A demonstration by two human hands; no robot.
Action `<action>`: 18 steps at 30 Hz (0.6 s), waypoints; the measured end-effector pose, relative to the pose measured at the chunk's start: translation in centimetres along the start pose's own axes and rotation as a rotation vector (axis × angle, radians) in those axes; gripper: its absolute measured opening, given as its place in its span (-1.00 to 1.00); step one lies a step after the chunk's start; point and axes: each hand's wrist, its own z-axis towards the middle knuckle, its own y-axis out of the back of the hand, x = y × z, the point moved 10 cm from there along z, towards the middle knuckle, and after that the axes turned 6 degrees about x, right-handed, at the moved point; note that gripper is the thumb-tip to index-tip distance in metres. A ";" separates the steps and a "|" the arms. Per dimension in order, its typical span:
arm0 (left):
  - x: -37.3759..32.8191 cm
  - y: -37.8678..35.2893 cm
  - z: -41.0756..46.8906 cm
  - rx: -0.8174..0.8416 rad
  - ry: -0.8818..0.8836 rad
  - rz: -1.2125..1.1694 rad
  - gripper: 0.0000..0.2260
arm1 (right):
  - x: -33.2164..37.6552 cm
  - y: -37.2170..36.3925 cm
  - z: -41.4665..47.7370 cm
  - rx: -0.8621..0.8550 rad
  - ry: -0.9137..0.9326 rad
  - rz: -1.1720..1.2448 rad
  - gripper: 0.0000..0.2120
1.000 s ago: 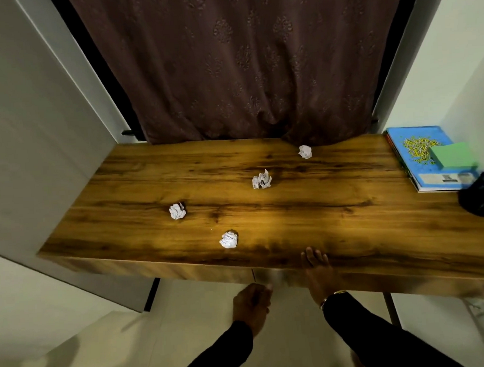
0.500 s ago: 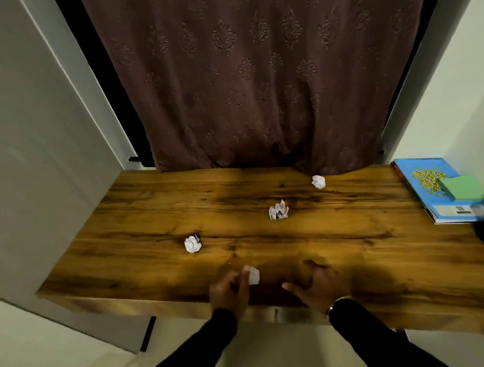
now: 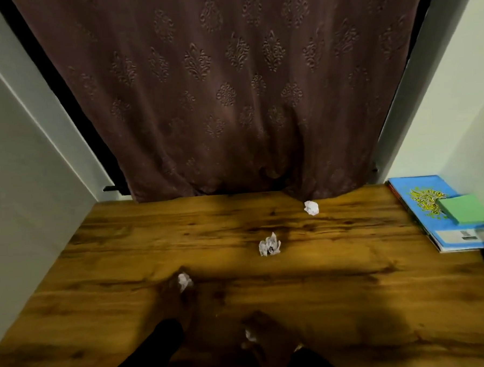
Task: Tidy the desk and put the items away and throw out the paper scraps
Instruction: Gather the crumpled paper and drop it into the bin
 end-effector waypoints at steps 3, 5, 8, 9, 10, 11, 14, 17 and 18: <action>-8.7 -1.5 0.5 -0.044 -0.186 -0.163 -0.63 | -4.4 3.4 -1.1 -0.047 -0.075 0.104 -0.47; -15.3 -4.3 1.4 -0.026 -0.349 -0.140 -0.70 | -7.5 6.4 -0.9 -0.028 -0.126 0.177 -0.46; -21.6 -9.4 3.2 0.021 -0.422 -0.141 -0.64 | -11.9 6.6 0.6 0.088 -0.197 0.102 -0.26; -22.6 -11.9 3.9 0.079 -0.434 -0.110 -0.63 | -14.2 7.2 1.0 0.019 -0.261 0.039 -0.17; -23.2 -15.0 4.6 0.151 -0.469 -0.060 -0.63 | -16.4 7.8 1.3 -0.023 -0.300 0.031 -0.23; -23.3 -18.0 5.1 0.234 -0.492 0.019 -0.62 | -19.9 7.5 1.9 -0.016 -0.337 -0.025 -0.30; -20.9 -23.0 6.4 0.250 -0.464 0.208 -0.59 | -27.5 10.9 5.4 -0.017 -0.422 -0.055 -0.15; -20.7 -21.4 6.0 0.159 -0.354 0.175 -0.63 | -30.3 18.9 9.5 -0.186 -0.407 -0.209 -0.25; -21.1 -20.8 5.7 0.129 -0.349 0.179 -0.62 | -27.7 22.5 10.5 -0.205 -0.345 -0.252 -0.29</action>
